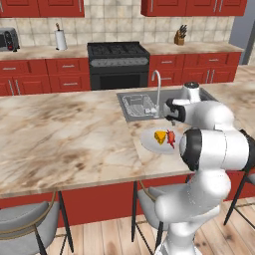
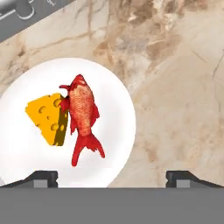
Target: Take the cheese, fish, and tomato from the fridge and place them on the plate on the dining counter to create an appetizer plate.
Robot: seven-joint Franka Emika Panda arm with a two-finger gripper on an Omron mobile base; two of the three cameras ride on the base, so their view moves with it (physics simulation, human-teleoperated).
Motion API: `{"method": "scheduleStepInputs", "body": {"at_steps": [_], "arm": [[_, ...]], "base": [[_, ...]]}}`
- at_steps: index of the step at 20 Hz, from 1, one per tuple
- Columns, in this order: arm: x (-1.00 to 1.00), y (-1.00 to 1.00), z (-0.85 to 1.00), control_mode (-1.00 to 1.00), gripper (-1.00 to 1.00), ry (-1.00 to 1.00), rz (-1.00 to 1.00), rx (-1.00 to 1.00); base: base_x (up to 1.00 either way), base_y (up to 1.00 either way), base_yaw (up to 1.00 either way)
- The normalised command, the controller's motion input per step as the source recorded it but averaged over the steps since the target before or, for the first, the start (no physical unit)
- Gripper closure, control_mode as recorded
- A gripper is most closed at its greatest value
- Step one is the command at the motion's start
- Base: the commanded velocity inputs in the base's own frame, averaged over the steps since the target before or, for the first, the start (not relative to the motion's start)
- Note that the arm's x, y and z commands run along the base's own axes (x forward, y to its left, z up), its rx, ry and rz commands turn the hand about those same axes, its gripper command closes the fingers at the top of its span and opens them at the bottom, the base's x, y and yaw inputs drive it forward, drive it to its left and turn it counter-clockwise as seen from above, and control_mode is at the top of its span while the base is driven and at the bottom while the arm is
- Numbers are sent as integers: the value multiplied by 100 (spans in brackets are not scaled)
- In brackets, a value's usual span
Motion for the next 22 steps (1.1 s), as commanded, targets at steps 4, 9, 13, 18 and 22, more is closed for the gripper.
{"method": "scheduleStepInputs", "body": {"at_steps": [4,9,13,18,22], "arm": [[-100,7,49,-100,-100,-24,7,-6],[-91,21,66,-100,-100,-20,12,-10],[-83,16,79,-100,-100,-17,16,-14],[-79,21,80,-100,-100,-21,22,-17],[-85,36,64,-100,-100,-21,18,-20]], "base": [[0,0,0],[0,0,0],[0,0,0],[0,0,0],[0,0,0]]}}
